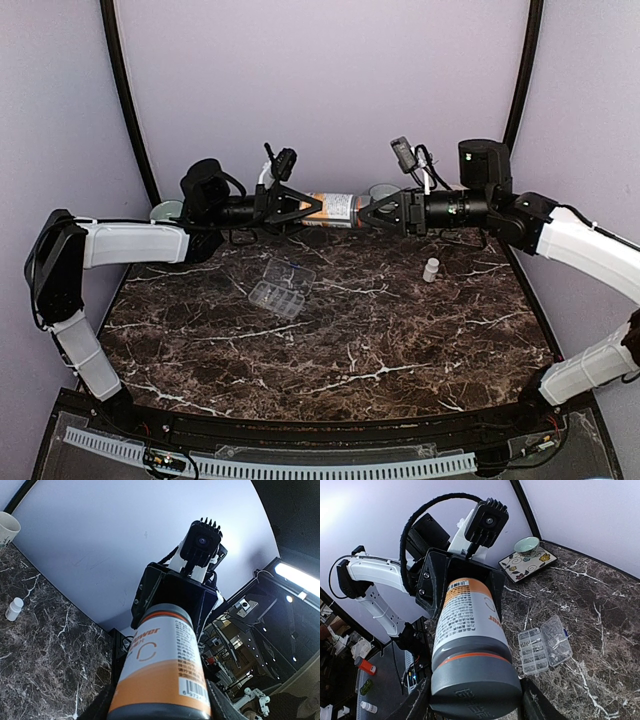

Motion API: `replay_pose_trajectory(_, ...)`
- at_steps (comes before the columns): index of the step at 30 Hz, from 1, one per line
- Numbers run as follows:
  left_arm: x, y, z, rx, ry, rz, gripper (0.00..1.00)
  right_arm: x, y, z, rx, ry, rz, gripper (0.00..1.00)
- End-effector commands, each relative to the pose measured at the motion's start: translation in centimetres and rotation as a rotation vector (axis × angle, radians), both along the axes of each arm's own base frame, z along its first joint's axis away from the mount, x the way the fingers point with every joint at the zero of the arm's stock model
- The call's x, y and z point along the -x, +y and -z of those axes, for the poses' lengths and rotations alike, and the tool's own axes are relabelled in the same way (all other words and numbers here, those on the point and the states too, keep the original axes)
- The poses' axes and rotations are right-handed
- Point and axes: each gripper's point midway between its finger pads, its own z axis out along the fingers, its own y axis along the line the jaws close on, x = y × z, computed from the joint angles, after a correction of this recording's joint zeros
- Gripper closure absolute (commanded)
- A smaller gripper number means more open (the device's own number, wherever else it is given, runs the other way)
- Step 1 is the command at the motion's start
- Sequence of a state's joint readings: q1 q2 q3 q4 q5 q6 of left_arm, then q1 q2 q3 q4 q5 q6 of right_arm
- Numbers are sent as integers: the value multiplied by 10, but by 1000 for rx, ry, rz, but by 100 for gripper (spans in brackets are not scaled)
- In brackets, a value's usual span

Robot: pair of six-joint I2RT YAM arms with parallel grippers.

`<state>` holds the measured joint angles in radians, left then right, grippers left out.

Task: Sort the pills into containers
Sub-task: Unscrew the lid of the pill bottle.

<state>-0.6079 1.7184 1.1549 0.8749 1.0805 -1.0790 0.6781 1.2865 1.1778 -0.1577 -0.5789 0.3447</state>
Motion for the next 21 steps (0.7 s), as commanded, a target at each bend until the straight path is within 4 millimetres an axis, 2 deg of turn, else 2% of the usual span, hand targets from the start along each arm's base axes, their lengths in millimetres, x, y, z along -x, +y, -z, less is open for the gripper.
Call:
replay_pose_trajectory(1,11,17,-25,51,-71,22,100,-11,-17,-24,-5,-155,76,60)
replay_pose_trajectory(11,10,17,-26,60,-57,42,100,-4,-12,-17,106,-276,67,60)
replay_pose_trajectory(21,9,18,-29,67,-45,51,100,-6,-21,-13,189,-380,135,60)
